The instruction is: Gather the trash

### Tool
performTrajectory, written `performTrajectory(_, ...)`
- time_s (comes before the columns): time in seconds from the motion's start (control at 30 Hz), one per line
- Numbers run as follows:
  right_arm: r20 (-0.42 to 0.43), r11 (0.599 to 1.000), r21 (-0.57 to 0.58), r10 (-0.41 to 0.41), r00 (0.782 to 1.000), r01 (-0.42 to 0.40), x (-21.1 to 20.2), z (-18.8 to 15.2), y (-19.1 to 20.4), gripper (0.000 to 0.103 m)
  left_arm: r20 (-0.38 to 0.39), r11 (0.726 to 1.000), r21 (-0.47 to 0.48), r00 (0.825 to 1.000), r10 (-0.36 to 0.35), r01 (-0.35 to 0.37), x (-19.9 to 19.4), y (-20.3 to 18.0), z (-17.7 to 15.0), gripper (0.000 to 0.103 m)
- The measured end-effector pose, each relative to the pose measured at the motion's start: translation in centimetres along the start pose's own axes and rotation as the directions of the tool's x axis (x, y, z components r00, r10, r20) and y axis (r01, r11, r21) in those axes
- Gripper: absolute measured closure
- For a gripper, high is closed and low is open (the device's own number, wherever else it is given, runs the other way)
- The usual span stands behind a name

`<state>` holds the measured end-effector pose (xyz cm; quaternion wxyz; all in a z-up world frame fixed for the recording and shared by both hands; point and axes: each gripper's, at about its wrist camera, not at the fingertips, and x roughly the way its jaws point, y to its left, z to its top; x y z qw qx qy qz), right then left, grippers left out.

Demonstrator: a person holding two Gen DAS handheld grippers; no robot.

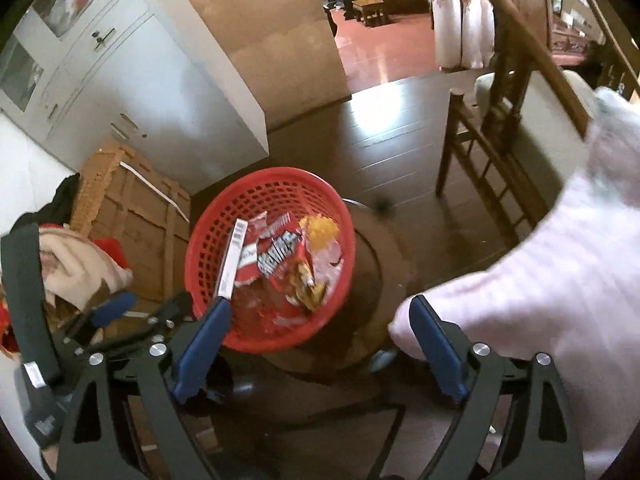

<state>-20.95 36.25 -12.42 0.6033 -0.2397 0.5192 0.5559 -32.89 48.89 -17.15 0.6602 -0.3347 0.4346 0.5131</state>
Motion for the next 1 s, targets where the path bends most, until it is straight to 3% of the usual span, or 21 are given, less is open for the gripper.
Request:
performTrajectory(0.17, 0.019, 0.997, -0.053, -0.054, 0.998, 0.055, -1.9, -1.9, 0.5, 0.006, 0.009, 1.000, 0.005, 1.000, 0.018, -0.018, -1.9, -0.2, -1.4, 0.011)
performTrajectory(0.33, 0.024, 0.989, -0.128, -0.074, 0.997, 0.076, -3.4, -4.0, 1.6, 0.006, -0.002, 1.000, 0.007, 1.000, 0.020, -0.020, -3.1, -0.2, -2.7, 0.010)
performTrajectory(1.0, 0.043, 0.991, -0.111, -0.073, 0.996, 0.077, -6.9, -7.6, 0.2, 0.006, 0.064, 0.998, 0.048, 0.997, 0.032, -0.035, -7.6, -1.8, -5.3, 0.008)
